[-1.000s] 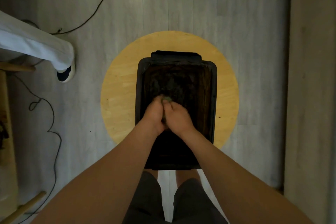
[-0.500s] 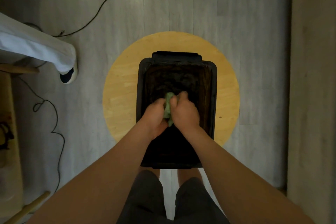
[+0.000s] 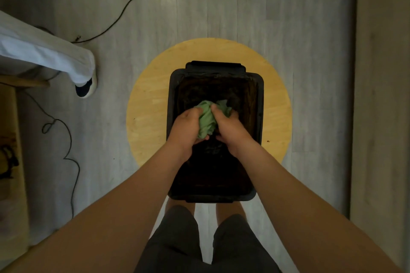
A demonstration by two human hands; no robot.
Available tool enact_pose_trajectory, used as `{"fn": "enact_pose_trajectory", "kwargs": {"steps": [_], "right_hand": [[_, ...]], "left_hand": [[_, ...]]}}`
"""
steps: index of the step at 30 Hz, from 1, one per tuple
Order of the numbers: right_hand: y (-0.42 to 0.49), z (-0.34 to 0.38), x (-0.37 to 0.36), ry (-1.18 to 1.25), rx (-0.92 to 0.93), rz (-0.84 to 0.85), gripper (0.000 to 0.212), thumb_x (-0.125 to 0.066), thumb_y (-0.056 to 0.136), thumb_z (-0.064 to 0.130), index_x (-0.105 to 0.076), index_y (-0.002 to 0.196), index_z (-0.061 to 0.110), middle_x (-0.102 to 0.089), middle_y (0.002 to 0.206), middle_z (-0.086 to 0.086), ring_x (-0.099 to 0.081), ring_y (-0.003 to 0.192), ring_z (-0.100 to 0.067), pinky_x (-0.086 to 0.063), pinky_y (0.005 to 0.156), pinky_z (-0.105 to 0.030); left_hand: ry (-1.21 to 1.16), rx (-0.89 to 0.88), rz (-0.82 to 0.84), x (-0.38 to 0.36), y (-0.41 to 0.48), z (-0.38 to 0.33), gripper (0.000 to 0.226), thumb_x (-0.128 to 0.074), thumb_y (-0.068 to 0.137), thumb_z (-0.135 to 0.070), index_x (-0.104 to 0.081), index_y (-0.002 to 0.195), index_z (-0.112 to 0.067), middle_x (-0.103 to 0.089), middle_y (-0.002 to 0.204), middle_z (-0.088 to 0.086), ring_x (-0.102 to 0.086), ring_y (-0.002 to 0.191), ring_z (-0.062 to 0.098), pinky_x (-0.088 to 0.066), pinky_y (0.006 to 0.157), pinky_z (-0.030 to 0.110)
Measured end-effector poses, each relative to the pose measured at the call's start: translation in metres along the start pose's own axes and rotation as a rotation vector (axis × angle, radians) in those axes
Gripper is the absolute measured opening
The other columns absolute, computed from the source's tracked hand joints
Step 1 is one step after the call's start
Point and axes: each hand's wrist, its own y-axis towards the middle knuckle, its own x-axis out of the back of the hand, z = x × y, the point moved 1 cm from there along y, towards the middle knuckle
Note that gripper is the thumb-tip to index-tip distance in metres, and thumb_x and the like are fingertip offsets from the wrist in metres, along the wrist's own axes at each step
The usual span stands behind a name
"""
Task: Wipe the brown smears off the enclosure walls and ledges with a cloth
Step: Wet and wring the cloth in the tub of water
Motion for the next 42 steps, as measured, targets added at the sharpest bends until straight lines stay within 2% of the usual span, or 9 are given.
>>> {"fn": "enact_pose_trajectory", "kwargs": {"steps": [6, 12, 15, 18, 26, 31, 34, 37, 42], "right_hand": [[-0.003, -0.009, 0.004, 0.21, 0.086, 0.021, 0.05, -0.064, 0.102, 0.03, -0.045, 0.148, 0.023, -0.064, 0.133, -0.002, -0.067, 0.117, -0.021, -0.059, 0.095, -0.041], [-0.02, 0.004, 0.012, -0.406, 0.371, -0.085, 0.077, -0.054, 0.101, 0.017, -0.01, 0.164, 0.031, -0.054, 0.133, -0.001, -0.059, 0.114, -0.02, -0.053, 0.092, -0.032], [-0.019, -0.001, 0.023, -0.702, 0.251, -0.023, 0.088, -0.061, 0.099, 0.027, -0.001, 0.164, 0.032, -0.052, 0.139, -0.014, -0.058, 0.118, -0.033, -0.049, 0.091, -0.032], [-0.01, -0.011, 0.022, -0.861, 0.097, -0.016, 0.091, -0.067, 0.096, 0.031, -0.006, 0.164, 0.03, -0.046, 0.145, -0.022, -0.053, 0.125, -0.039, -0.049, 0.095, -0.036], [0.003, -0.022, 0.008, -0.375, -0.036, -0.088, 0.027, -0.047, 0.102, 0.016, -0.063, 0.124, 0.015, -0.065, 0.127, -0.012, -0.063, 0.103, -0.026, -0.058, 0.092, -0.039], [-0.007, -0.013, 0.009, 0.309, -0.146, -0.002, 0.028, -0.047, 0.104, 0.038, -0.068, 0.112, 0.022, -0.071, 0.116, -0.009, -0.066, 0.108, -0.026, -0.057, 0.093, -0.044], [-0.011, -0.014, 0.006, -0.102, -0.099, 0.127, 0.022, -0.058, 0.102, 0.025, -0.07, 0.115, 0.012, -0.073, 0.116, -0.013, -0.068, 0.1, -0.022, -0.056, 0.082, -0.032], [-0.008, -0.015, 0.008, -0.713, 0.149, 0.003, 0.022, -0.051, 0.102, 0.013, -0.067, 0.114, 0.002, -0.066, 0.111, -0.017, -0.063, 0.096, -0.027, -0.05, 0.07, -0.029], [-0.029, -0.005, 0.003, -1.536, 0.485, -0.175, 0.029, -0.065, 0.093, 0.012, -0.058, 0.121, 0.007, -0.057, 0.121, -0.017, -0.055, 0.112, -0.036, -0.048, 0.089, -0.041]], "left_hand": [[-0.061, 0.159, 0.11, -0.003, 0.001, 0.005, 0.025, -0.062, 0.099, -0.045, -0.067, 0.119, -0.032, -0.072, 0.114, -0.004, -0.063, 0.109, 0.018, -0.045, 0.089, 0.04], [-0.16, 0.039, -0.085, -0.008, 0.011, 0.02, 0.038, -0.049, 0.108, -0.034, -0.059, 0.139, -0.015, -0.069, 0.126, 0.007, -0.068, 0.107, 0.021, -0.056, 0.083, 0.03], [-0.26, -0.042, -0.173, -0.014, 0.012, 0.02, 0.037, -0.043, 0.11, -0.03, -0.051, 0.145, -0.02, -0.064, 0.131, 0.006, -0.065, 0.114, 0.025, -0.055, 0.09, 0.035], [-0.277, -0.153, -0.14, -0.021, 0.005, 0.016, 0.021, -0.043, 0.111, -0.026, -0.063, 0.118, -0.029, -0.071, 0.119, 0.003, -0.069, 0.11, 0.021, -0.057, 0.092, 0.035], [-0.396, -0.194, -0.092, -0.01, -0.003, 0.003, 0.027, -0.045, 0.11, -0.02, -0.066, 0.125, -0.012, -0.074, 0.119, 0.015, -0.071, 0.111, 0.032, -0.057, 0.1, 0.047], [-0.309, -0.144, -0.048, -0.009, -0.003, 0.005, 0.029, -0.044, 0.11, -0.025, -0.064, 0.128, -0.018, -0.073, 0.12, 0.012, -0.072, 0.11, 0.029, -0.056, 0.1, 0.05], [-0.193, -0.133, -0.098, -0.008, 0.0, 0.009, 0.029, -0.045, 0.107, -0.023, -0.065, 0.128, -0.017, -0.072, 0.118, 0.012, -0.071, 0.108, 0.029, -0.055, 0.102, 0.051], [-0.01, -0.194, -0.149, -0.006, 0.0, 0.011, 0.026, -0.045, 0.105, -0.032, -0.065, 0.118, -0.023, -0.071, 0.112, 0.007, -0.069, 0.103, 0.027, -0.056, 0.098, 0.05], [0.244, -0.468, -0.184, -0.006, -0.01, 0.001, 0.023, -0.043, 0.11, -0.026, -0.062, 0.103, -0.014, -0.066, 0.088, 0.001, -0.062, 0.077, 0.008, -0.049, 0.072, 0.031]]}}
